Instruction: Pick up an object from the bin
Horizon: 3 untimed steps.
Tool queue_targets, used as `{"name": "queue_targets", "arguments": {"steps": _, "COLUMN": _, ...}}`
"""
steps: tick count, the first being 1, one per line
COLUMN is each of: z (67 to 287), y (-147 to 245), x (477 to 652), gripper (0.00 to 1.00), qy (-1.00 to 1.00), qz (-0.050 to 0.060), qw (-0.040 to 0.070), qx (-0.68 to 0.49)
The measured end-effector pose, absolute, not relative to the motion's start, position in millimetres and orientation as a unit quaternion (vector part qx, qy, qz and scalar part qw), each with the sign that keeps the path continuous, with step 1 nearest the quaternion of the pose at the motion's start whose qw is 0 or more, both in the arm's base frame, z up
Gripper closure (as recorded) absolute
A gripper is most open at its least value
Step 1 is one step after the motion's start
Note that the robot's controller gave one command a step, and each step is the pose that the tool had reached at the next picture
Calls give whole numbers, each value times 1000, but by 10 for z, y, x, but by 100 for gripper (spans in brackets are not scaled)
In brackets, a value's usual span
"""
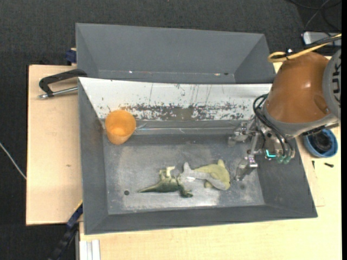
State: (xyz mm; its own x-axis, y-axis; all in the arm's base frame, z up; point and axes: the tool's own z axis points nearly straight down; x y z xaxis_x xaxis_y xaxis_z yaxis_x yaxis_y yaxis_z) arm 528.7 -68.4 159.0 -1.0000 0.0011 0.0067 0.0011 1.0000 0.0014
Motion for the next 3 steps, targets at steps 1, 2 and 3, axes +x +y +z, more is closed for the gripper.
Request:
{"name": "queue_targets", "arguments": {"steps": 1, "z": 697, "y": -174, "x": 5059, "gripper": 0, "qy": -999, "qz": -1, "qw": -2, "qx": 40}}
{"name": "queue_targets", "arguments": {"steps": 2, "z": 729, "y": -188, "x": 5079, "gripper": 100, "qy": -999, "qz": 0, "qw": -5, "qx": 39}}
{"name": "queue_targets", "arguments": {"steps": 3, "z": 2509, "y": -221, "x": 5195, "gripper": 100, "qy": -997, "qz": 1, "qw": -8, "qx": 75}}
